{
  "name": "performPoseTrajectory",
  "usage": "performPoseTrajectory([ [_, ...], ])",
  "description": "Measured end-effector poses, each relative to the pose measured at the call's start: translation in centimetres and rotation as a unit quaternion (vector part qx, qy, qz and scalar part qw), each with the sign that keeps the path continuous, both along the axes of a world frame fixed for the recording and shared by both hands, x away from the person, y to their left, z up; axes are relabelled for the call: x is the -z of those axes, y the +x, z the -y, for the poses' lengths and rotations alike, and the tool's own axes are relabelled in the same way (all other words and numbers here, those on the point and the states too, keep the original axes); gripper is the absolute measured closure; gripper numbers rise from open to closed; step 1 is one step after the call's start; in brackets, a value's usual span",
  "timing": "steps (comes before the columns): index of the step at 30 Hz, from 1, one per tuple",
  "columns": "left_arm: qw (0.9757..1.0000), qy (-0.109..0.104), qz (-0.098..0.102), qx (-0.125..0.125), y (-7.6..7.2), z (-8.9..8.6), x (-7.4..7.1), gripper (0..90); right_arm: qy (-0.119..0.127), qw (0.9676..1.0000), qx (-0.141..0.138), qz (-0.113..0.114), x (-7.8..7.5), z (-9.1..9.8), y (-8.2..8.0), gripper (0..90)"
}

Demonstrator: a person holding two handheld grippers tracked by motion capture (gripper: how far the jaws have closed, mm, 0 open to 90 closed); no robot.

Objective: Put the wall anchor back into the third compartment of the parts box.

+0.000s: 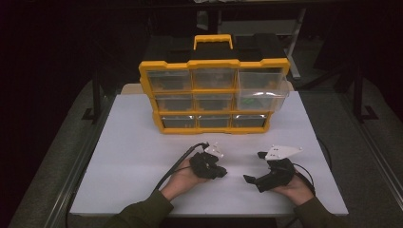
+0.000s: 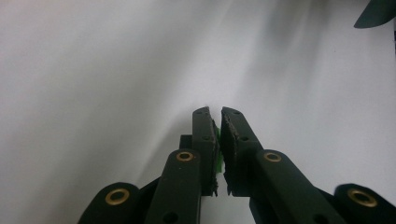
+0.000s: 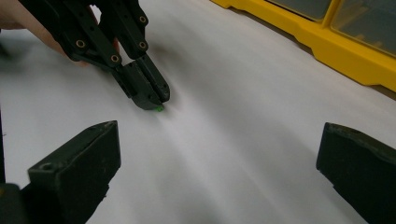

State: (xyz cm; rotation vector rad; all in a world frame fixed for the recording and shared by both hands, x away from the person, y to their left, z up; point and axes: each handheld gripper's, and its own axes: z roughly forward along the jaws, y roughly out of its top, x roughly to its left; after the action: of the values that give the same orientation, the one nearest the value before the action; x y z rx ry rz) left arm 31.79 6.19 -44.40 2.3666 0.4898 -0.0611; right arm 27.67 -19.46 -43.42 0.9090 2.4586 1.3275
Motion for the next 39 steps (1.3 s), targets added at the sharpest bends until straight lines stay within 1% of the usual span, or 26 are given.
performPoseTrajectory([
  [3,1.0000,0.000,-0.007,0.004,0.2,-0.1,-0.1,85.4,0.000,1.0000,0.000,0.000,0.0,0.0,0.0,0.0],
  [5,1.0000,0.001,-0.007,0.006,0.3,-0.1,-0.2,85.4,0.000,1.0000,0.000,-0.001,0.0,0.0,0.0,0.0],
  [6,0.9999,0.003,-0.009,0.008,0.5,-0.3,-0.4,85.4,0.000,1.0000,0.000,-0.001,0.0,0.0,0.0,0.0],
  [9,0.9997,-0.010,-0.020,0.010,0.9,-0.6,-1.3,85.5,-0.002,1.0000,0.001,0.000,0.0,0.0,0.0,0.0],
  [10,0.9997,-0.010,-0.020,0.010,0.9,-0.6,-1.3,85.5,-0.002,1.0000,0.001,0.000,0.0,0.0,0.0,0.0],
  [11,0.9995,-0.018,-0.021,0.013,1.1,-0.7,-1.8,85.5,-0.001,1.0000,0.001,-0.001,0.0,0.0,0.0,0.0],
  [15,0.9992,-0.027,-0.023,0.017,1.7,-1.2,-2.9,85.5,-0.001,1.0000,0.003,0.000,0.1,0.0,0.2,0.0],
  [17,0.9992,-0.027,-0.020,0.022,2.1,-1.4,-3.5,85.5,-0.001,1.0000,0.003,0.000,0.0,0.0,0.2,0.0],
  [19,0.9992,-0.029,-0.021,0.019,2.3,-1.5,-4.3,85.5,0.000,1.0000,0.003,0.000,0.0,0.1,0.2,0.0],
  [20,0.9992,-0.029,-0.021,0.019,2.3,-1.5,-4.3,85.5,0.000,1.0000,0.003,0.000,0.0,0.1,0.2,0.0],
  [22,0.9991,-0.031,-0.020,0.024,2.7,-1.6,-5.5,85.5,0.001,1.0000,0.003,0.001,0.0,0.1,0.2,0.0],
  [23,0.9990,-0.031,-0.020,0.025,2.8,-1.6,-5.9,85.5,0.003,1.0000,0.003,0.001,0.0,0.1,0.2,0.0],
  [24,0.9990,-0.031,-0.020,0.025,2.8,-1.6,-5.9,85.5,0.003,1.0000,0.003,0.001,0.0,0.1,0.2,0.0],
  [25,0.9988,-0.033,-0.015,0.034,3.4,-1.8,-7.5,85.5,0.006,1.0000,0.005,-0.003,0.0,0.1,0.2,0.0],
  [27,0.9988,-0.034,-0.009,0.035,3.7,-1.9,-8.6,85.4,0.009,0.9999,0.006,-0.003,0.0,0.1,0.3,0.0],
  [28,0.9988,-0.034,-0.009,0.035,3.7,-1.9,-8.6,85.4,0.009,0.9999,0.006,-0.003,0.0,0.1,0.3,0.0],
  [29,0.9986,-0.039,-0.008,0.036,4.1,-2.0,-9.5,85.4,0.008,0.9999,0.007,-0.003,0.0,0.2,0.3,0.0],
  [30,0.9986,-0.039,-0.008,0.036,4.1,-2.0,-9.5,85.5,0.008,0.9999,0.007,-0.003,0.0,0.2,0.3,0.0],
  [32,0.9984,-0.045,-0.007,0.035,4.4,-2.1,-10.4,85.5,0.009,0.9999,0.007,-0.003,0.0,0.1,0.3,0.0],
  [33,0.9984,-0.044,-0.003,0.037,4.5,-2.2,-10.8,85.5,0.009,0.9999,0.007,-0.004,0.0,0.1,0.3,0.0],
  [34,0.9984,-0.044,-0.003,0.037,4.5,-2.2,-10.8,85.5,0.009,0.9999,0.007,-0.004,0.0,0.1,0.3,0.0],
  [35,0.9982,-0.045,-0.001,0.041,4.8,-2.2,-11.5,85.5,0.008,0.9999,0.005,-0.002,0.0,0.1,0.3,0.0],
  [36,0.9978,-0.052,-0.005,0.040,4.9,-2.2,-12.0,85.5,0.008,0.9999,0.006,-0.002,0.0,0.1,0.3,0.0],
  [37,0.9978,-0.048,0.001,0.045,5.1,-2.2,-12.5,85.5,0.008,0.9999,0.006,-0.002,0.0,0.1,0.3,0.0],
  [38,0.9977,-0.047,0.000,0.049,5.3,-2.2,-12.8,85.5,0.008,0.9999,0.007,-0.002,0.0,0.1,0.3,0.0],
  [39,0.9975,-0.052,-0.001,0.048,5.4,-2.2,-13.2,85.4,0.007,1.0000,0.006,-0.002,0.0,0.1,0.3,0.0],
])
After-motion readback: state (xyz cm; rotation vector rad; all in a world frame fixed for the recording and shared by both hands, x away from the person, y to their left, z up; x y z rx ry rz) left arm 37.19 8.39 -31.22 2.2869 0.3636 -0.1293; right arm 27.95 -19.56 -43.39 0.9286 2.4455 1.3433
